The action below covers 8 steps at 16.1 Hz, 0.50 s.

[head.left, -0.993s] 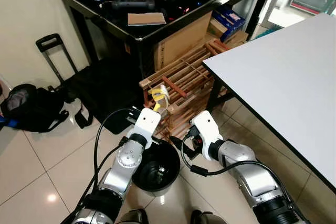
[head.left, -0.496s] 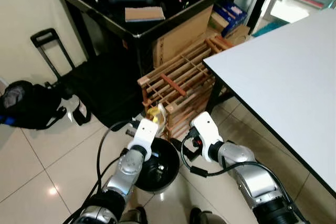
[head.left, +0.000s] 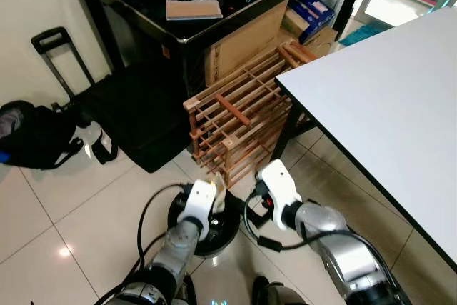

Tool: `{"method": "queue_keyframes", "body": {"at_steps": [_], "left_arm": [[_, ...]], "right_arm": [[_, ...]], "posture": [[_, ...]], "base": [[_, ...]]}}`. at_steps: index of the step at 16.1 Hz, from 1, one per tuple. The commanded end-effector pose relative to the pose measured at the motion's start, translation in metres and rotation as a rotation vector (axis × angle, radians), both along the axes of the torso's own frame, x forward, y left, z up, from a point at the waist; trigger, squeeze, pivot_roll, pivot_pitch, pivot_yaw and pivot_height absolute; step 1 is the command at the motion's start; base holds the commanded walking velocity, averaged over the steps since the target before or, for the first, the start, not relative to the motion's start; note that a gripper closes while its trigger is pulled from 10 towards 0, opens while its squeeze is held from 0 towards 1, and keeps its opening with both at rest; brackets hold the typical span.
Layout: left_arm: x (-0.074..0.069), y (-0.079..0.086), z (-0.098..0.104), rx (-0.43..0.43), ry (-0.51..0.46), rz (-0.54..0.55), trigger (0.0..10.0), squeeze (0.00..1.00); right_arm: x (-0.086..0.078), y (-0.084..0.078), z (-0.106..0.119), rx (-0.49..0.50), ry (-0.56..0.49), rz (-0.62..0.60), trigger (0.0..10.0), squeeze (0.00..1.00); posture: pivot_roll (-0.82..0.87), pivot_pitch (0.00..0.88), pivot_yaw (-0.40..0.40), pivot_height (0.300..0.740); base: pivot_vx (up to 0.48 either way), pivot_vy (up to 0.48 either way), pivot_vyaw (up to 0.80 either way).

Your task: Picking trash to rubbish bin

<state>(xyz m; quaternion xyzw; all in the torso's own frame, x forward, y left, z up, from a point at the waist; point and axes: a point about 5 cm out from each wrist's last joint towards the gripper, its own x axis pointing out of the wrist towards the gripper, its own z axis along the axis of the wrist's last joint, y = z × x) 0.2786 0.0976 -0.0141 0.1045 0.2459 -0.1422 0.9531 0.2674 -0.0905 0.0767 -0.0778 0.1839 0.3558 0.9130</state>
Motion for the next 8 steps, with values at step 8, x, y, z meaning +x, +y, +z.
{"method": "queue_keyframes", "body": {"at_steps": [8], "left_arm": [[-0.012, 0.069, -0.015, 0.208, 0.051, 0.262, 10.0, 0.00]], "right_arm": [[-0.014, -0.003, 0.002, -0.004, 0.024, -0.012, 10.0, 0.00]], "posture": [[-0.07, 0.330, -0.028, 0.740]], "base": [[0.000, 0.000, 0.00]]}}
